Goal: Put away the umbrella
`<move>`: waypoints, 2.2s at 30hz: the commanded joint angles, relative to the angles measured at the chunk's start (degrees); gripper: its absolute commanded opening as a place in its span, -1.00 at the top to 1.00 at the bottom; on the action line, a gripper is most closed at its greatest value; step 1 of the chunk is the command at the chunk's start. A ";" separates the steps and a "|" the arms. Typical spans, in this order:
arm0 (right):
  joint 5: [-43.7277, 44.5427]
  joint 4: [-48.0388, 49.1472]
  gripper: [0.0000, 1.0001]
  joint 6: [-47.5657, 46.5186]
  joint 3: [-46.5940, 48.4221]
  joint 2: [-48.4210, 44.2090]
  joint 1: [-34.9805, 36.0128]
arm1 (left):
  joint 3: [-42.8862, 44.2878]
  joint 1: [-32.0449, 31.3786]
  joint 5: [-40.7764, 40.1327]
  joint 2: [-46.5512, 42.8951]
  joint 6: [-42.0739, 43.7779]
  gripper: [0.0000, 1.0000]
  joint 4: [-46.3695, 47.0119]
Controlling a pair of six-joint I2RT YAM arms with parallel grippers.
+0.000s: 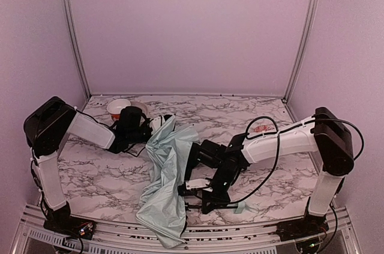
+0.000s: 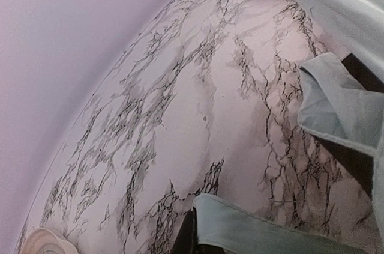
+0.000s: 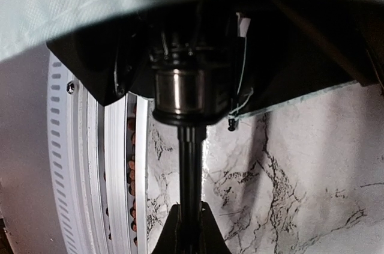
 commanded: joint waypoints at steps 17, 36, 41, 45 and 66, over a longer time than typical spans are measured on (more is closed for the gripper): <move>-6.32 -0.31 1.00 2.99 -2.17 3.60 -5.87 | 7.14 7.57 -22.44 -5.01 -12.00 -0.71 2.78; -6.75 -0.43 1.00 1.74 0.83 6.24 -7.54 | -4.56 -22.73 19.05 -48.18 0.39 -0.65 -62.37; -6.14 -0.47 1.00 1.69 1.21 6.01 -7.56 | -5.78 -27.30 13.36 -43.02 5.98 -0.63 -62.36; -5.98 -0.84 1.00 1.06 1.26 5.98 -7.55 | -6.87 -27.33 8.84 -41.44 9.17 -0.46 -59.06; -4.56 2.67 1.00 0.40 -0.07 0.68 -7.16 | -6.93 -15.33 13.16 -34.40 -13.60 1.00 -37.06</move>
